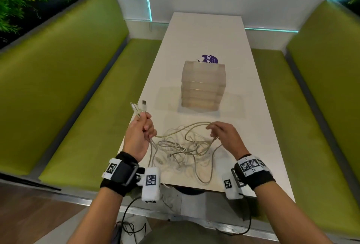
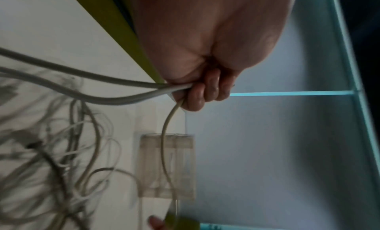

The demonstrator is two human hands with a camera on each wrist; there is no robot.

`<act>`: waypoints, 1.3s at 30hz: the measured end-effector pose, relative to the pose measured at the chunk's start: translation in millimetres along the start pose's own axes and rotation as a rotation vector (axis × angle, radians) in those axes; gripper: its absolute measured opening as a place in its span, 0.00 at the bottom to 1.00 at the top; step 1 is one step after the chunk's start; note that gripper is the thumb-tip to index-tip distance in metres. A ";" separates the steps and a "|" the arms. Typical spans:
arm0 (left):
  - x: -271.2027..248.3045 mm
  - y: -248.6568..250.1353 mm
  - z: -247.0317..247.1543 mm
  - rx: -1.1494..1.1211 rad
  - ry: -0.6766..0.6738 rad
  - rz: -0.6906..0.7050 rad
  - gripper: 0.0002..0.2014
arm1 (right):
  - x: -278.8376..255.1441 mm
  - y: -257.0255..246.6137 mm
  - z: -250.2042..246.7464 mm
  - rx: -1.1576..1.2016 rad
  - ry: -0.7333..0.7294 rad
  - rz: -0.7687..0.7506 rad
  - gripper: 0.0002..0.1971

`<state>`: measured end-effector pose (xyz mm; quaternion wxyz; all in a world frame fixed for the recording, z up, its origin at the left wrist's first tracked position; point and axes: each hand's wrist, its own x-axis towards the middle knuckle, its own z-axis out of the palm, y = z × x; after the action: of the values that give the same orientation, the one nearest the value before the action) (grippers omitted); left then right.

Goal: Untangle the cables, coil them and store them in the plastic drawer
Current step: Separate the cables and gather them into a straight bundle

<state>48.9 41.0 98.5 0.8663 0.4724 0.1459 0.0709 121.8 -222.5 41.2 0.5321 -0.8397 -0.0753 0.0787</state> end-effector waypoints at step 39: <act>7.6 -50.2 38.4 0.585 -0.074 0.000 0.17 | 21.1 -28.5 11.9 -0.179 0.162 -0.236 0.08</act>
<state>67.7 -15.0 74.6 0.6981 0.7043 0.1286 0.0085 138.7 -195.5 60.9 0.4651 -0.8726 -0.1367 -0.0593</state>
